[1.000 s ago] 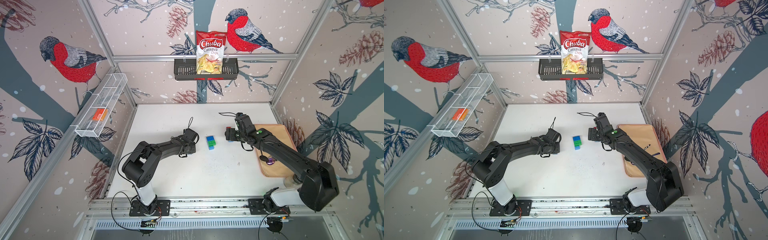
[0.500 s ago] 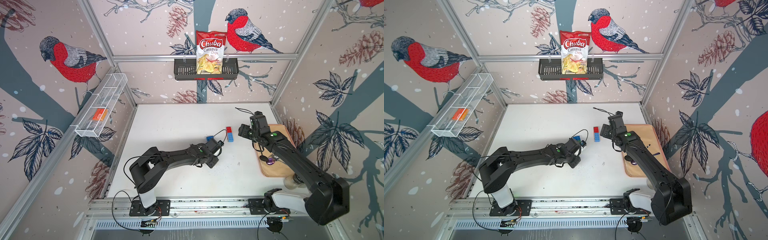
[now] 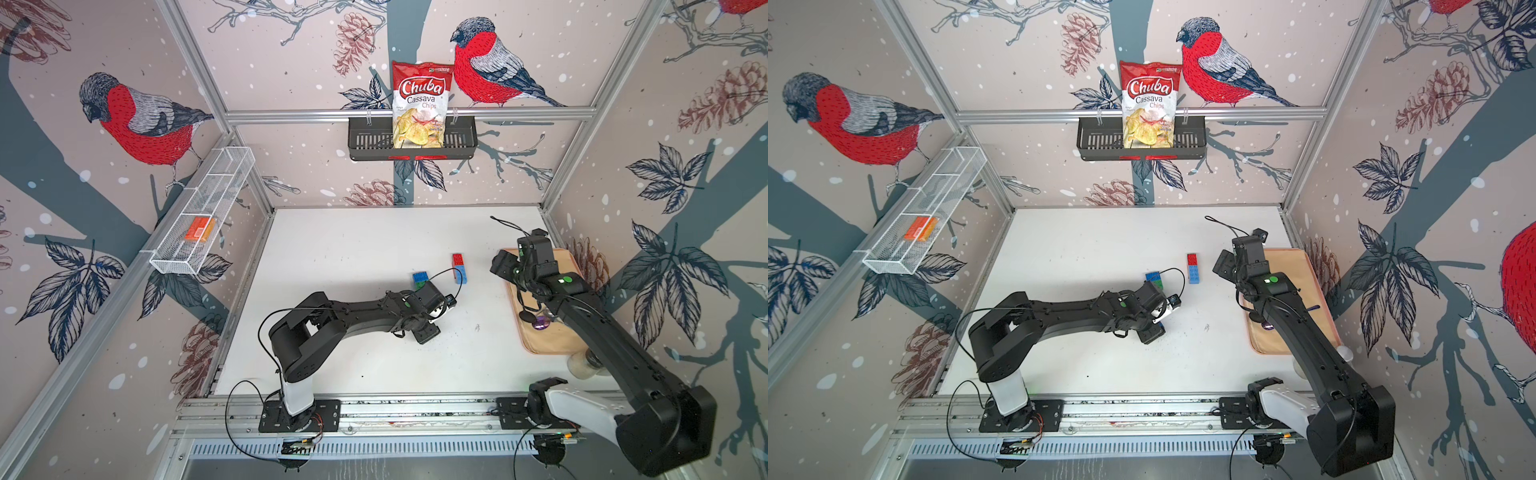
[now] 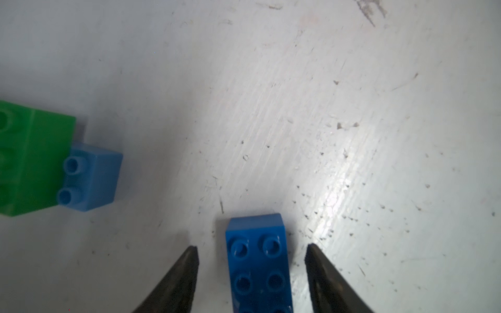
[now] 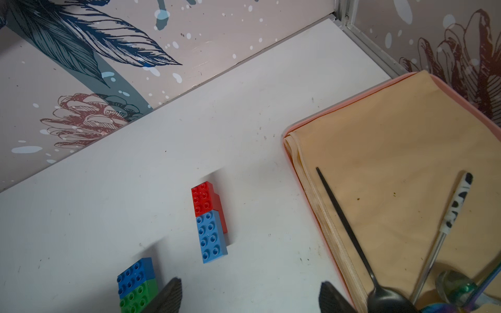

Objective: Assemble a rectangle with lego
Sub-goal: Place the lego brick at the center of the board, then pick up the lego brick from the center of the board.

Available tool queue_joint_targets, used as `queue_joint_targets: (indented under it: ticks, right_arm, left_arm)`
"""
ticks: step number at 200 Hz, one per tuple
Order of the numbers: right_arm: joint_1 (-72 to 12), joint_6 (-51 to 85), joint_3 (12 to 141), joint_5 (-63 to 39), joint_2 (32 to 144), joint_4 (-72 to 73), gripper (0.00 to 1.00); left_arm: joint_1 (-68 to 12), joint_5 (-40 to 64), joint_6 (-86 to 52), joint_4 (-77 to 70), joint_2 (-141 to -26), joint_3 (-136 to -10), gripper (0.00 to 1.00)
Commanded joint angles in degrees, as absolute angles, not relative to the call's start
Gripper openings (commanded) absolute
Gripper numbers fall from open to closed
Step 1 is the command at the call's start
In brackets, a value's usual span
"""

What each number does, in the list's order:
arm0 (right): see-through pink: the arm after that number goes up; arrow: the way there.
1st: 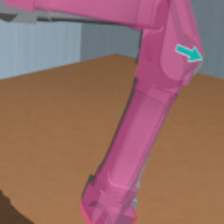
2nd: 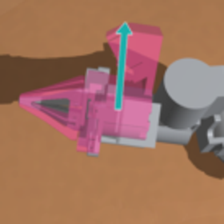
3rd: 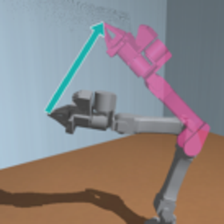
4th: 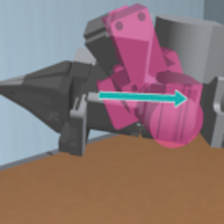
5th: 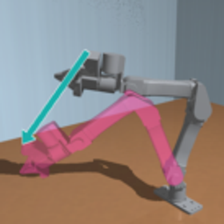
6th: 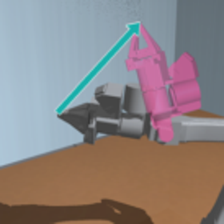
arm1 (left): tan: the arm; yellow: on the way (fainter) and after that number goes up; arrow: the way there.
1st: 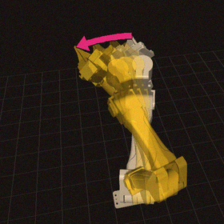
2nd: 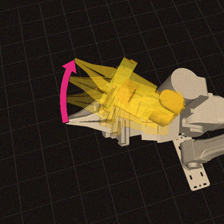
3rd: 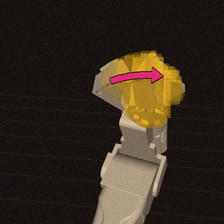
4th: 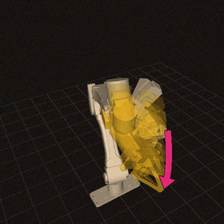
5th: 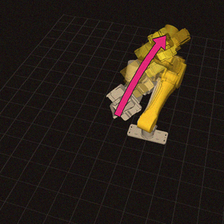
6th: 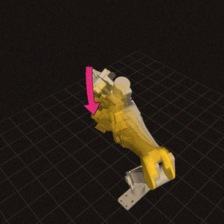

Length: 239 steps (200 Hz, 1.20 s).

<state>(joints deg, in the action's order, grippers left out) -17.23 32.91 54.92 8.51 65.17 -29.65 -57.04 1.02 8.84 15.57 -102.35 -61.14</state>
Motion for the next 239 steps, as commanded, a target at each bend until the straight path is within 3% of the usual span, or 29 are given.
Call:
queue_joint_targets:
  ticks: [1, 30, 63, 90, 131, 239]
  right_arm:
    - [-17.7, 30.5, 55.8, 4.6, 65.9, -30.5, 0.83]
    - [-23.2, 26.5, 56.8, -1.2, 68.4, -30.8, 0.79]
    - [-35.4, 21.2, 59.4, -3.2, 76.1, -34.9, 0.79]
    - [-42.3, 16.8, 59.4, -5.6, 81.6, -36.2, 0.78]
    - [-49.9, 11.5, 61.5, -7.4, 91.0, -37.6, 0.79]
    - [-53.1, 10.4, 64.8, -2.7, 102.6, -36.6, 0.76]
  left_arm:
    - [-56.8, 0.0, 8.7, 13.3, -98.0, -59.0, 0.69]
    - [-49.1, 7.3, -1.6, 5.4, -84.0, -51.0, 0.71]
    - [-33.8, 11.0, -20.6, -8.3, -62.7, -35.7, 0.83]
    - [-23.7, 17.1, -27.3, -9.2, -52.7, -30.6, 0.91]
    - [-15.1, 23.3, -27.4, -5.6, -51.3, -29.7, 0.91]
    - [-12.1, 26.7, -27.1, -8.4, -53.3, -27.9, 0.92]
